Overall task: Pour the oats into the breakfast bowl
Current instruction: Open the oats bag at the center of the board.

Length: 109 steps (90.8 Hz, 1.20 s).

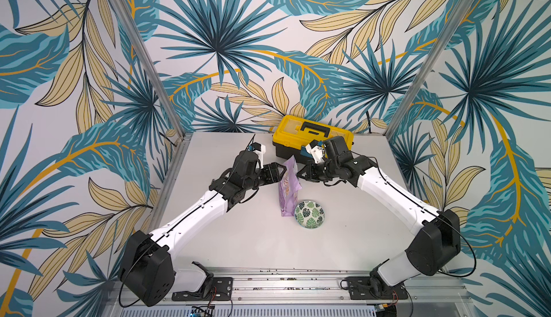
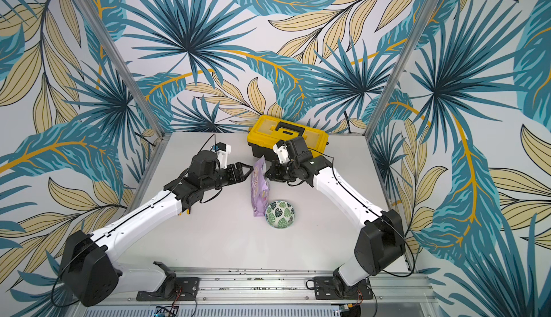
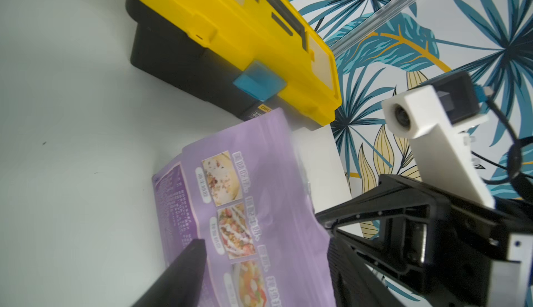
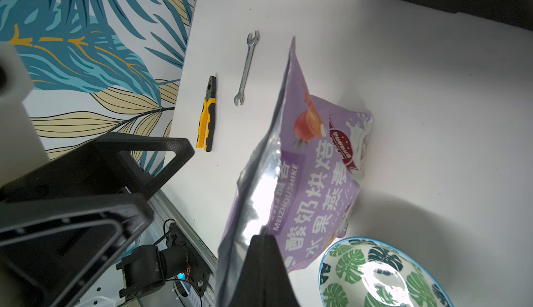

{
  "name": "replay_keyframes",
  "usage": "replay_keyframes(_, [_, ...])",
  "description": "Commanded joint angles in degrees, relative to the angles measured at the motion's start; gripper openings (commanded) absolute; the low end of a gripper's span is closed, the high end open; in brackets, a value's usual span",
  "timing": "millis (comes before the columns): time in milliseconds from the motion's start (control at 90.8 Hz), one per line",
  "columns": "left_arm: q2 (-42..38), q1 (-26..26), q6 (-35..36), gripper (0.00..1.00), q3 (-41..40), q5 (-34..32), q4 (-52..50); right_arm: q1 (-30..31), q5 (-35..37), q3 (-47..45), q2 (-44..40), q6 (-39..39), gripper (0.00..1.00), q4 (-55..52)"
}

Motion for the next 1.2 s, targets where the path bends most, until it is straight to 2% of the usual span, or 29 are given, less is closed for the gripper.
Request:
replay_keyframes(0, [2.18, -1.28, 2.30, 0.71, 4.28, 1.57, -4.08, 0.20, -1.01, -0.73, 0.97, -0.27, 0.00, 0.21])
replay_keyframes(286, [8.20, -2.67, 4.14, 0.70, 9.95, 1.78, -7.56, 0.47, -0.60, -0.26, 1.09, -0.41, 0.00, -0.08])
replay_keyframes(529, [11.39, -2.99, 5.04, 0.62, 12.33, -0.17, -9.38, 0.81, -0.28, 0.22, 1.30, -0.43, 0.00, -0.16])
replay_keyframes(650, [12.30, -3.06, 4.56, 0.56, 12.33, 0.86, -8.37, 1.06, -0.10, 0.27, 1.45, -0.71, 0.00, -0.44])
replay_keyframes(936, [11.74, -3.02, 4.36, 0.35, 11.11, 0.68, -7.28, 1.17, 2.10, 0.69, 1.36, -0.95, 0.00, -1.50])
replay_keyframes(1057, [10.95, -3.09, 3.98, 0.21, 10.29, 0.34, -6.59, 1.18, 2.44, 0.81, 1.38, -0.97, 0.00, -1.74])
replay_keyframes(1189, [9.87, -3.02, 3.47, 0.10, 9.35, -0.38, -6.18, 1.17, 3.02, 0.99, 1.15, -1.13, 0.00, -2.06])
